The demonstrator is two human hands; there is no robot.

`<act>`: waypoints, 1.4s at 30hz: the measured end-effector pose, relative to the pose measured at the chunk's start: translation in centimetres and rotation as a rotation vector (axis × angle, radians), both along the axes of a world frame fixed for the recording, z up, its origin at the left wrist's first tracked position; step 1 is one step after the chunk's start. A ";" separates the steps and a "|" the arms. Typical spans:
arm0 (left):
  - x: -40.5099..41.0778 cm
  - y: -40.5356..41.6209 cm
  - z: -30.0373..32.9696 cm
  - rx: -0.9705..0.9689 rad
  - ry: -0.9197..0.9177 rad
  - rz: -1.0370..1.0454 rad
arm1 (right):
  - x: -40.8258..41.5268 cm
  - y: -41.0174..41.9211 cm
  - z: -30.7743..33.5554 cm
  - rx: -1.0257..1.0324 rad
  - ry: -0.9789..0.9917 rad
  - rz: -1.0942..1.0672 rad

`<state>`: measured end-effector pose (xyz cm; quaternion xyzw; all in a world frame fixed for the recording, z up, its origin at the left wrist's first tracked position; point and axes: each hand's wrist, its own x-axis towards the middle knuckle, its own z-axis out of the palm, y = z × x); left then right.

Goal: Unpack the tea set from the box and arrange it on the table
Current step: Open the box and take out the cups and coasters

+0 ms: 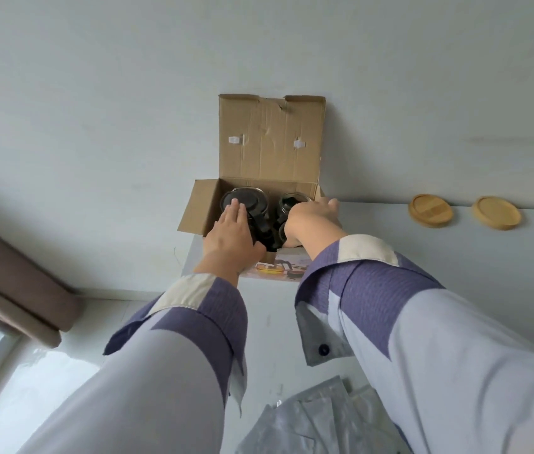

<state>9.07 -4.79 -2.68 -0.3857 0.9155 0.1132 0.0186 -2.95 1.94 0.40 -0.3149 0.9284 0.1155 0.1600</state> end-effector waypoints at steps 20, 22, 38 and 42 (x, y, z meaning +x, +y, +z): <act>-0.1 0.7 1.6 -0.005 -0.093 0.004 | -2.9 8.0 1.9 -1.174 -0.436 -0.467; -0.9 1.6 2.5 -0.024 -0.045 -0.007 | -3.4 9.7 1.7 -1.242 -0.427 -0.492; -13.9 21.5 -2.5 0.169 -0.016 -0.362 | -12.3 27.7 -5.1 -1.171 -0.244 -0.733; -15.2 23.8 -5.3 0.276 -0.101 -0.315 | -13.8 30.0 -8.2 -1.156 -0.261 -0.723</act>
